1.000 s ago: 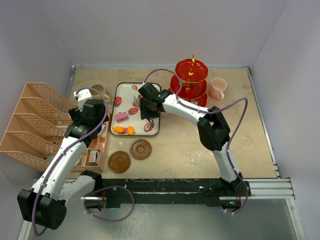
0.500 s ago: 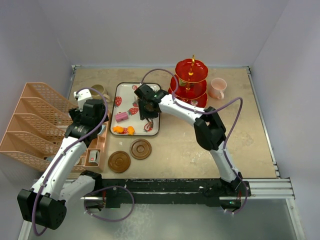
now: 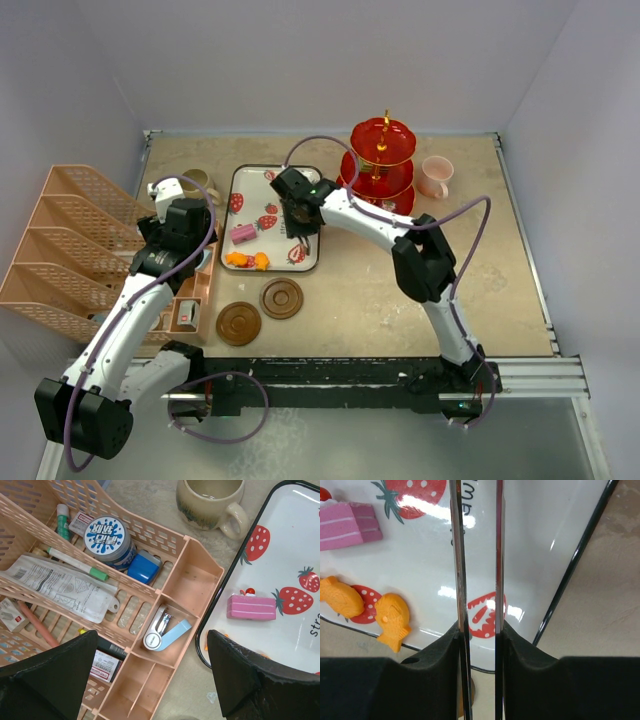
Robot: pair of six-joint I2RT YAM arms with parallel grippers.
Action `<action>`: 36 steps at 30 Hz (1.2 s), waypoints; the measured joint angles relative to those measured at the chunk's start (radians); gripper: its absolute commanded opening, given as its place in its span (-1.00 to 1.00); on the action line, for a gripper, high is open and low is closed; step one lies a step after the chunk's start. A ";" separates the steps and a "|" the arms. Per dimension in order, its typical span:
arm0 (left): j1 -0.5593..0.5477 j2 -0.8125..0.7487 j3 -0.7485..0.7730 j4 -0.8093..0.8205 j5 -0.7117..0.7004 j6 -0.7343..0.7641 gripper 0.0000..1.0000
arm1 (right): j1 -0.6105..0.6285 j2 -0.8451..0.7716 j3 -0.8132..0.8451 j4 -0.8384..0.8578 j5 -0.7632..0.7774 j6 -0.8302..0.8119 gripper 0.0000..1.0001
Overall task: Serve the afternoon tea
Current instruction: Pick up the desert from the tray, then place the desert on the desert table.
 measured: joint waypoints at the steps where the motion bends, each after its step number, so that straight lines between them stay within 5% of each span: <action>1: 0.000 0.000 0.000 0.000 0.000 0.000 0.75 | 0.000 -0.013 -0.013 0.001 0.002 0.000 -0.44; 18: 0.000 0.000 0.000 0.000 0.008 0.000 0.74 | 0.006 -0.583 -0.427 0.030 -0.035 0.023 -0.44; 26: 0.000 0.000 0.000 0.000 0.021 0.000 0.74 | -0.006 -0.821 -0.493 -0.053 -0.016 0.076 -0.41; 36: 0.000 0.000 0.000 0.000 0.026 0.000 0.74 | -0.204 -0.966 -0.623 -0.108 -0.036 0.072 -0.40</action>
